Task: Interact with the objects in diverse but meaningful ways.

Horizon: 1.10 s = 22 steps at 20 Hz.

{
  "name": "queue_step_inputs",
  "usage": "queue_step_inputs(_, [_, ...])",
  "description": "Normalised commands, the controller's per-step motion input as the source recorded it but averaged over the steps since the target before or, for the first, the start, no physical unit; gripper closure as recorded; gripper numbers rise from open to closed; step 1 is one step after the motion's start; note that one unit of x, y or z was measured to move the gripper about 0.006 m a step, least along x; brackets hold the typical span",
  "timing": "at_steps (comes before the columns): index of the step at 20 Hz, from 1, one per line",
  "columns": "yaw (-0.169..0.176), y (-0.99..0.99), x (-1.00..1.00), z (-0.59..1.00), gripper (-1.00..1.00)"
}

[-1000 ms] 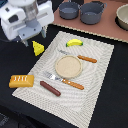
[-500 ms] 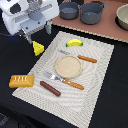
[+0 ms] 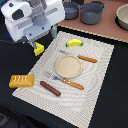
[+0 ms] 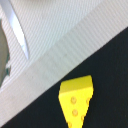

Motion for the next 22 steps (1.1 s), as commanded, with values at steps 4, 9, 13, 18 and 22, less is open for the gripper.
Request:
queue_step_inputs(4, [0.0,-0.49,0.75,0.14,-1.0])
queue_step_inputs(9, [0.0,-0.62,0.71,0.0,-1.0])
queue_step_inputs(13, [0.0,-0.66,0.73,0.0,-1.0])
queue_step_inputs(18, [0.0,-0.67,0.73,0.0,-1.0])
queue_step_inputs(22, [0.0,-0.65,0.7,-0.01,-1.0])
